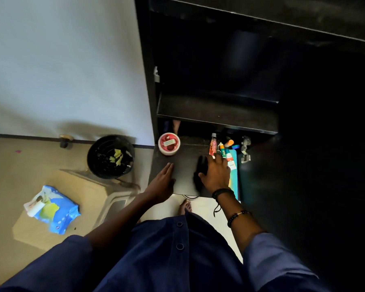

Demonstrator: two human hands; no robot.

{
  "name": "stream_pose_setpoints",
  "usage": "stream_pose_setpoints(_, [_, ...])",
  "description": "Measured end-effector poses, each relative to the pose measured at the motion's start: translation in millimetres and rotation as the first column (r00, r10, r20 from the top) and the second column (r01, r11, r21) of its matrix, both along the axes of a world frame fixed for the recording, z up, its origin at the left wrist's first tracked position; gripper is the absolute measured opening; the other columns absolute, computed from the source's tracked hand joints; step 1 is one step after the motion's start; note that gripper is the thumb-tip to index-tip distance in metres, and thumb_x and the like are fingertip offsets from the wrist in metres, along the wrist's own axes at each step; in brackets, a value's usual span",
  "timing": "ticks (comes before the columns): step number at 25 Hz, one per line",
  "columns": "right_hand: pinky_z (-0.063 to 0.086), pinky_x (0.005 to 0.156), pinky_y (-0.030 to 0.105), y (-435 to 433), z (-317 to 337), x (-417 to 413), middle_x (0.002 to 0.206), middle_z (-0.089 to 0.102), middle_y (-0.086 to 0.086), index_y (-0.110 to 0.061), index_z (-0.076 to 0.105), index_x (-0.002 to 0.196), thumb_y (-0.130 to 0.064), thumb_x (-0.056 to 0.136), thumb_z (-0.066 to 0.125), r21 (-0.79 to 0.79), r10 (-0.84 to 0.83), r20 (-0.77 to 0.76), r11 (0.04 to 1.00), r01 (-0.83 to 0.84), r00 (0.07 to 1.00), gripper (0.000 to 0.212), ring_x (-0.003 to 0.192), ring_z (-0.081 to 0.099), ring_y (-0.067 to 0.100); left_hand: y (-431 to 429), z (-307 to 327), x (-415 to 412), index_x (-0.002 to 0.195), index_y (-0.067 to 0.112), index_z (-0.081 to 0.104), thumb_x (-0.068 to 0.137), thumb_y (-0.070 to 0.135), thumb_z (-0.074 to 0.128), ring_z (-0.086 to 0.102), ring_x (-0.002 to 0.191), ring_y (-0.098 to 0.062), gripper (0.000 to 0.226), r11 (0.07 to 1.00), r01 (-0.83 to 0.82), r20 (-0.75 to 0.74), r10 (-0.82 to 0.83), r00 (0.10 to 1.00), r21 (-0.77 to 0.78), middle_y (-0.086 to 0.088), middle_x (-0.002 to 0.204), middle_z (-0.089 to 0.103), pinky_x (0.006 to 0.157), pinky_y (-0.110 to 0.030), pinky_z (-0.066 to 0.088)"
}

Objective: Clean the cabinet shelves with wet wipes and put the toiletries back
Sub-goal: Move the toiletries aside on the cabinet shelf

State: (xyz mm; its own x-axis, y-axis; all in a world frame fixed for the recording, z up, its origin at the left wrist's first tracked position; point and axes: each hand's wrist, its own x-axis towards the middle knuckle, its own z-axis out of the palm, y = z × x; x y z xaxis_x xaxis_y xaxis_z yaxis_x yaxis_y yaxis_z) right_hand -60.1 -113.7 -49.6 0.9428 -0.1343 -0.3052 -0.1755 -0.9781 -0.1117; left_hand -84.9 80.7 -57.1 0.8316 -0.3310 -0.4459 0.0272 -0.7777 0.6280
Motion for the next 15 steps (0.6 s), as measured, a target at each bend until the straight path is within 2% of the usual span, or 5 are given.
stream_pose_setpoints(3, [0.042, 0.097, 0.048, -25.7, -0.4, -17.0, 0.148, 0.032, 0.009, -0.019, 0.037, 0.141, -0.042, 0.07, 0.076, -0.021, -0.137, -0.073, 0.991, 0.135, 0.988, 0.084, 0.126, 0.037, 0.038, -11.4, -2.4, -1.5, 0.151, 0.006, 0.005, 0.101, 0.02, 0.037, 0.013, 0.146, -0.026, 0.061, 0.998, 0.056, -0.018, -0.055, 0.998, 0.006, -0.012, 0.159, 0.004, 0.116, -0.032, 0.016])
stream_pose_setpoints(5, [0.045, 0.096, 0.045, -39.1, -1.4, -24.4, 0.144, 0.036, 0.011, -0.018, 0.039, 0.14, -0.039, 0.068, 0.079, 0.095, -0.21, -0.11, 0.971, 0.22, 0.972, 0.085, 0.121, 0.042, 0.038, -16.1, -4.0, -1.7, 0.15, 0.005, 0.006, 0.101, 0.021, 0.037, 0.013, 0.146, -0.026, 0.061, 0.996, 0.093, -0.027, -0.093, 0.995, 0.009, -0.012, 0.159, 0.004, 0.116, -0.032, 0.016])
stream_pose_setpoints(8, [0.047, 0.094, 0.037, -47.8, -1.3, -31.0, 0.128, 0.054, 0.017, -0.011, 0.052, 0.129, -0.023, 0.078, 0.072, 0.285, -0.28, -0.085, 0.913, 0.292, 0.956, 0.057, 0.113, 0.054, 0.035, -19.9, -5.7, -1.0, 0.151, 0.007, 0.006, 0.1, 0.022, 0.039, 0.014, 0.146, -0.028, 0.063, 0.992, 0.124, -0.044, -0.123, 0.991, 0.015, -0.011, 0.159, 0.003, 0.116, -0.035, 0.018])
stream_pose_setpoints(10, [0.048, 0.091, 0.036, -48.7, 0.7, -31.5, 0.12, 0.061, 0.018, -0.008, 0.059, 0.12, -0.017, 0.081, 0.069, 0.311, -0.326, -0.055, 0.893, 0.327, 0.944, 0.042, 0.11, 0.058, 0.034, -21.7, -6.0, -1.0, 0.151, 0.008, 0.006, 0.1, 0.022, 0.04, 0.015, 0.145, -0.028, 0.063, 0.991, 0.13, -0.045, -0.129, 0.991, 0.016, -0.01, 0.159, 0.003, 0.116, -0.035, 0.019])
stream_pose_setpoints(15, [0.048, 0.09, 0.036, -43.0, 10.8, -27.2, 0.118, 0.063, 0.015, -0.007, 0.063, 0.116, -0.013, 0.074, 0.075, 0.384, -0.278, -0.069, 0.879, 0.283, 0.958, 0.044, 0.11, 0.058, 0.032, -25.3, -5.3, -2.4, 0.151, 0.01, 0.01, 0.099, 0.023, 0.042, 0.019, 0.144, -0.026, 0.062, 0.99, 0.143, -0.033, -0.143, 0.989, -0.007, -0.009, 0.159, 0.008, 0.115, -0.036, 0.022])
